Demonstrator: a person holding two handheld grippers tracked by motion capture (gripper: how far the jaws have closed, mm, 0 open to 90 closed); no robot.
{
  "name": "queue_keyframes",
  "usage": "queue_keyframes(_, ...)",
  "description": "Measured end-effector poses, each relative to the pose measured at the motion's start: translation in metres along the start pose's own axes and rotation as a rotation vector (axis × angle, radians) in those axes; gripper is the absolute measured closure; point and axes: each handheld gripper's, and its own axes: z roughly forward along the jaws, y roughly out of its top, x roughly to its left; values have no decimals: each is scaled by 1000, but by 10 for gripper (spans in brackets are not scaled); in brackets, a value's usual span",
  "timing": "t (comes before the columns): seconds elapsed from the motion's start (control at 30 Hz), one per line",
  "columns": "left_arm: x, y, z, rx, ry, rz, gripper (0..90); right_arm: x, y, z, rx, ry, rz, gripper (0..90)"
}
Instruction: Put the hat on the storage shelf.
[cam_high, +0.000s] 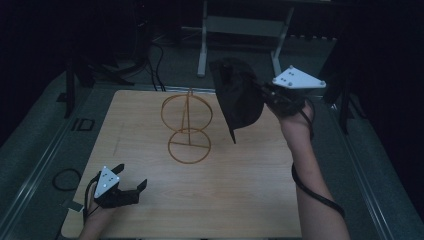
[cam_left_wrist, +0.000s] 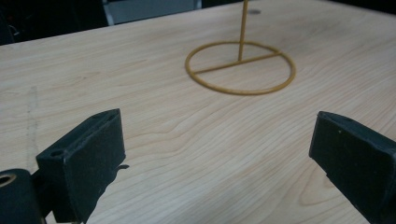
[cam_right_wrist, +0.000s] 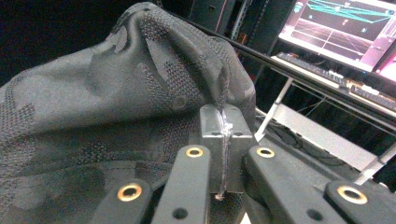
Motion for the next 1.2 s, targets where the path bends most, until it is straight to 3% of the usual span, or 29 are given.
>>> queue_keyframes(0.2,-2,-3,-3,-12,-8,-9,40,13,22,26,11,11,-35,897)
queue_keyframes(0.43,4,-6,-7,-27,1,-33,42,37,31,54,51,53,-70,897)
queue_keyframes(0.83,5,-10,-5,-27,-2,-44,42,70,20,86,148,129,-119,896)
queue_keyframes(1.2,5,-13,-3,-22,-10,-43,42,78,6,101,202,188,-115,895)
